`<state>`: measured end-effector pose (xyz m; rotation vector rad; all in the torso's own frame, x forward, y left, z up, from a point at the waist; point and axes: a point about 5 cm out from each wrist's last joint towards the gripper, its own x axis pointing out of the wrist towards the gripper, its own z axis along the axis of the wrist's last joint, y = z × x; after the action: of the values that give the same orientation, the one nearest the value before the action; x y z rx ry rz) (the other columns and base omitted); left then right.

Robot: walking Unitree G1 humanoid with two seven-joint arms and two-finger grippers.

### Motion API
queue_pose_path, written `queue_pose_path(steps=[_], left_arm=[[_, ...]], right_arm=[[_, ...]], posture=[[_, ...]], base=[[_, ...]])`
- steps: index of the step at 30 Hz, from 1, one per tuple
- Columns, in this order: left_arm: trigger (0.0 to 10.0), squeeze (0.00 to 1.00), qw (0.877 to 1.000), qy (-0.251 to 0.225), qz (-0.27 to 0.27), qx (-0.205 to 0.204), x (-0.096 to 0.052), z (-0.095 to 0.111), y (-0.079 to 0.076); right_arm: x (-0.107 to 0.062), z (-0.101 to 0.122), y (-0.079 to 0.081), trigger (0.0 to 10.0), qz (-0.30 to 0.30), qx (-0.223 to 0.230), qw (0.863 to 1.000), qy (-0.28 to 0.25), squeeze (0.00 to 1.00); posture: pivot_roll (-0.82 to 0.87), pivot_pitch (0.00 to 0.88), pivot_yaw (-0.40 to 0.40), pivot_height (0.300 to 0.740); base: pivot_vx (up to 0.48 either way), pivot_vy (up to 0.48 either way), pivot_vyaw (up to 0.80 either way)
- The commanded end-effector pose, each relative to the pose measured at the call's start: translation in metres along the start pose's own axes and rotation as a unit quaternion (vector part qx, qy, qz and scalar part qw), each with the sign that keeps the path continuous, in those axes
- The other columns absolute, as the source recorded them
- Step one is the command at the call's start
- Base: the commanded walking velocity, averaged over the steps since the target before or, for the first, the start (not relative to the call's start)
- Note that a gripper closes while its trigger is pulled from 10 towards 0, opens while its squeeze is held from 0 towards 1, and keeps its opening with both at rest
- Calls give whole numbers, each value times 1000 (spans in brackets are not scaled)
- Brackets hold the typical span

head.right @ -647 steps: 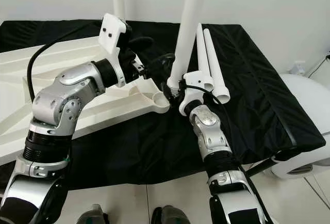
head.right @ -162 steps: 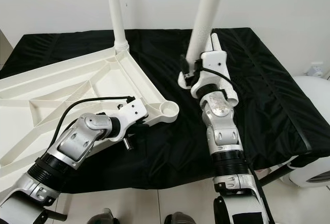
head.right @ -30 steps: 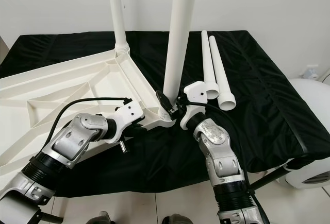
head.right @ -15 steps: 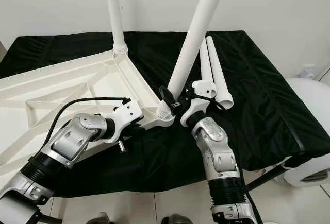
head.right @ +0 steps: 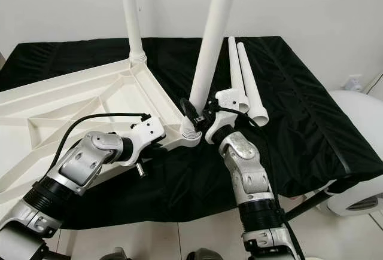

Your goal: Building children table

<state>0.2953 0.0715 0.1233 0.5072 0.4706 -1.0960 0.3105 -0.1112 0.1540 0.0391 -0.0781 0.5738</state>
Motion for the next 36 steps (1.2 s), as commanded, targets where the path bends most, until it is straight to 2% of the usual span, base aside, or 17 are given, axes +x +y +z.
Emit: queue_pose_path(steps=[1, 8, 18, 28, 36], left_arm=[[10000, 0, 999, -16, 2, 31, 1, 15, -1], [10000, 0, 999, -15, 3, 31, 0, 15, 0], [10000, 0, 999, -14, 7, 29, -2, 14, 0], [10000, 0, 999, -15, 10, 29, -5, 14, 1], [10000, 0, 999, -15, 11, 30, -5, 15, 3]], right_arm=[[-2, -38, 14, 10000, 30, 33, 995, 91, 0], [-1, -35, 10, 10000, 52, 30, 993, 102, 0], [-3, -33, 2, 10000, 84, -44, 989, 111, 0], [-12, -44, 15, 10000, 107, -32, 987, 115, 0], [-19, -48, 16, 10000, 121, -42, 985, 117, 0]], posture=[[25, 2, -23, 740], [25, 11, -24, 740], [32, 18, -26, 740], [30, 20, -22, 740], [29, 19, -17, 740]], base=[[0, 0, 0], [0, 0, 0], [0, 0, 0], [0, 0, 0], [0, 0, 0]])
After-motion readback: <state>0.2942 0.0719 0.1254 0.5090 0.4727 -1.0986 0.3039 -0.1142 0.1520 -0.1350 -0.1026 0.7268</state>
